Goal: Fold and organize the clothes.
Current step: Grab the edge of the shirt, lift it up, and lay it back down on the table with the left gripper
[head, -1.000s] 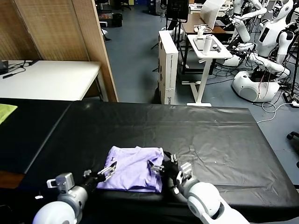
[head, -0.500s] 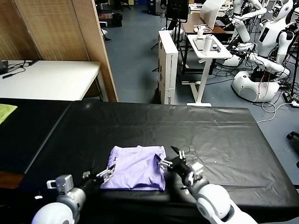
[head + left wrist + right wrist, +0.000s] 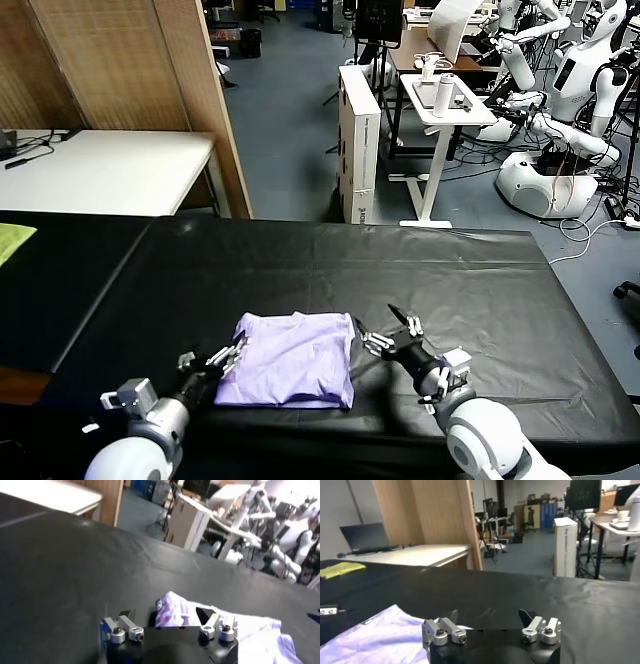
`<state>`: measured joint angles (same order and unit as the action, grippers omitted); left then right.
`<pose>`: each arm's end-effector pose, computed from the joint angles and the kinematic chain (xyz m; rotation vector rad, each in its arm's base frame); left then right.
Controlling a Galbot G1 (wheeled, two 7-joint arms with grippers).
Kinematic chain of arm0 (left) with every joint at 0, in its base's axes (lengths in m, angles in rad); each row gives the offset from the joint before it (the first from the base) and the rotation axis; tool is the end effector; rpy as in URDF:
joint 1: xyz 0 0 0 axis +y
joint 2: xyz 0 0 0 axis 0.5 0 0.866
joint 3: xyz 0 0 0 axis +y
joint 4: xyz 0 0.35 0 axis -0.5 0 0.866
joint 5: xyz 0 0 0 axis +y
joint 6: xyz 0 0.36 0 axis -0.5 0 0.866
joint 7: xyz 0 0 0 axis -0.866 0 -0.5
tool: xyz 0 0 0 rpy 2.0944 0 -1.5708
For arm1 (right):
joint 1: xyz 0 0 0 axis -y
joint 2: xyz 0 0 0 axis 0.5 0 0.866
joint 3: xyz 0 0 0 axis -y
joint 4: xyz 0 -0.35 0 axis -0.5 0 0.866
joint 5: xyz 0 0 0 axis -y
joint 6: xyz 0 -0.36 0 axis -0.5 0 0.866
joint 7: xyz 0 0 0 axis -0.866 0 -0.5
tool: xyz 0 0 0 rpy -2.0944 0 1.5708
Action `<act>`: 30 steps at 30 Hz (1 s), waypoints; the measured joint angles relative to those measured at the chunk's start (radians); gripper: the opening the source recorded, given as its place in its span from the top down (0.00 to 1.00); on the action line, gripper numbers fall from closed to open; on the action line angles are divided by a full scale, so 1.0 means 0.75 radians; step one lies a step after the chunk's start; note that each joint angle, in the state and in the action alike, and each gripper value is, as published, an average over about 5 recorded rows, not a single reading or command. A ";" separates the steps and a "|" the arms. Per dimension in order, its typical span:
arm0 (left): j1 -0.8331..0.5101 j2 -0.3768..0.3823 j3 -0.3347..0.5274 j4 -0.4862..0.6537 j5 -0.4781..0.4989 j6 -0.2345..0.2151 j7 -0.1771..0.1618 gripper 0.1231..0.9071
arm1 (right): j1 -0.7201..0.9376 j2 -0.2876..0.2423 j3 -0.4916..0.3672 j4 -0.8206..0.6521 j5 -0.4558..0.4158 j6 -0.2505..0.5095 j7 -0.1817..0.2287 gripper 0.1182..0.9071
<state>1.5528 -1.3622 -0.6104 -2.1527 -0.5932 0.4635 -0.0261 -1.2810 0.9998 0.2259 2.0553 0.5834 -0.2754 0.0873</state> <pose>0.1927 0.0570 -0.2706 -0.1610 -2.7067 0.4761 0.2490 -0.0199 -0.2689 0.6078 -2.8211 -0.0897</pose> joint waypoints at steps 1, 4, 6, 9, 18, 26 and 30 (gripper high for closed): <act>0.003 -0.008 0.001 0.006 0.004 -0.015 0.008 0.00 | -0.002 -0.001 0.005 0.000 0.002 0.001 0.000 0.00; 0.008 -0.032 0.006 0.023 0.021 -0.051 0.030 0.00 | -0.005 -0.003 0.015 0.000 0.006 0.001 0.000 0.00; 0.010 -0.046 0.008 0.035 0.027 -0.068 0.038 0.00 | -0.007 -0.005 0.019 0.001 0.007 0.001 0.000 0.00; 0.011 -0.062 0.010 0.055 0.029 -0.086 0.048 0.00 | -0.015 -0.011 0.026 0.005 0.007 0.002 -0.001 0.00; 0.023 -0.097 0.011 0.099 0.014 -0.127 0.073 0.00 | -0.039 -0.019 0.034 0.015 0.007 0.002 -0.002 0.00; 0.029 -0.118 0.009 0.123 -0.080 -0.137 0.080 0.00 | -0.048 -0.028 0.035 0.023 0.005 0.002 -0.002 0.00; 0.022 -0.128 0.007 0.138 -0.122 -0.135 0.080 0.00 | -0.051 -0.031 0.038 0.026 0.005 0.002 -0.002 0.00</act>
<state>1.5691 -1.4581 -0.6053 -2.0490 -0.6847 0.3622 0.0340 -1.3193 0.9769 0.2541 2.0749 0.5875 -0.2740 0.0856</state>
